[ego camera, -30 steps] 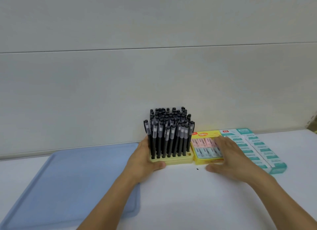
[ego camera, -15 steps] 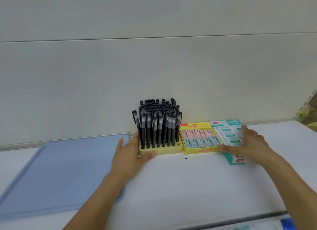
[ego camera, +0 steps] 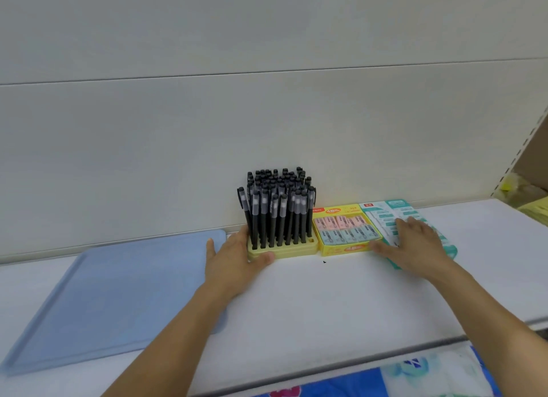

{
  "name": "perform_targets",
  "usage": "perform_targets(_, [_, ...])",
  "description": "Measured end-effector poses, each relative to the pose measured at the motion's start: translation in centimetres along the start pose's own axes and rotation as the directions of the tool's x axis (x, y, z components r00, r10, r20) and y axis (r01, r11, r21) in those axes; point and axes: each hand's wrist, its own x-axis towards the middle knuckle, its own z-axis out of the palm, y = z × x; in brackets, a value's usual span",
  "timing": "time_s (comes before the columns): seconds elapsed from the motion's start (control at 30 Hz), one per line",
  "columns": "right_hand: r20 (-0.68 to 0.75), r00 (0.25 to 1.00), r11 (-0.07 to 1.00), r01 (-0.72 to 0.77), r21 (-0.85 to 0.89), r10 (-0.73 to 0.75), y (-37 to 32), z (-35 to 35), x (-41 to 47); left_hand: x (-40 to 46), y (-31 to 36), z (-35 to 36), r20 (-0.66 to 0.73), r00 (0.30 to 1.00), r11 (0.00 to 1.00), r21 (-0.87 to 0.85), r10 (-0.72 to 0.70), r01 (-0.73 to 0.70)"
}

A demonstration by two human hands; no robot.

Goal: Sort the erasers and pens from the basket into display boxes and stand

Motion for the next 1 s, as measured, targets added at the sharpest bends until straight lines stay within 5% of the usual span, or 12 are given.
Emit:
perform_targets(0.1, [-0.047,0.999,1.0,0.01,0.004,-0.01,0.0,-0.3,-1.6,0.2,-0.3,0.3,0.01,1.0,1.0,0.004,0.003,-0.003])
perform_targets(0.3, [-0.106,0.948,0.942,0.311,0.122,-0.299,-3.8,-0.6,-2.0,0.2,-0.9,1.3,-0.034,0.999,1.0,0.008,0.017,-0.017])
perform_targets(0.47, [0.005,0.953,0.942,0.3,0.152,-0.304,-6.6,-0.4,-0.3,0.0,-1.0,1.4,-0.031,0.999,1.0,0.007,0.017,-0.017])
perform_targets(0.7, [-0.129,0.921,0.882,0.389,0.265,-0.367,-6.3,0.5,-0.8,-0.2,-0.6,1.3,-0.043,0.999,1.0,0.02,0.006,-0.005])
perform_targets(1.0, [-0.023,0.923,0.921,0.385,0.062,-0.384,-5.6,1.0,-1.4,-0.5,-0.1,0.6,-0.009,1.0,0.999,0.047,-0.012,0.012])
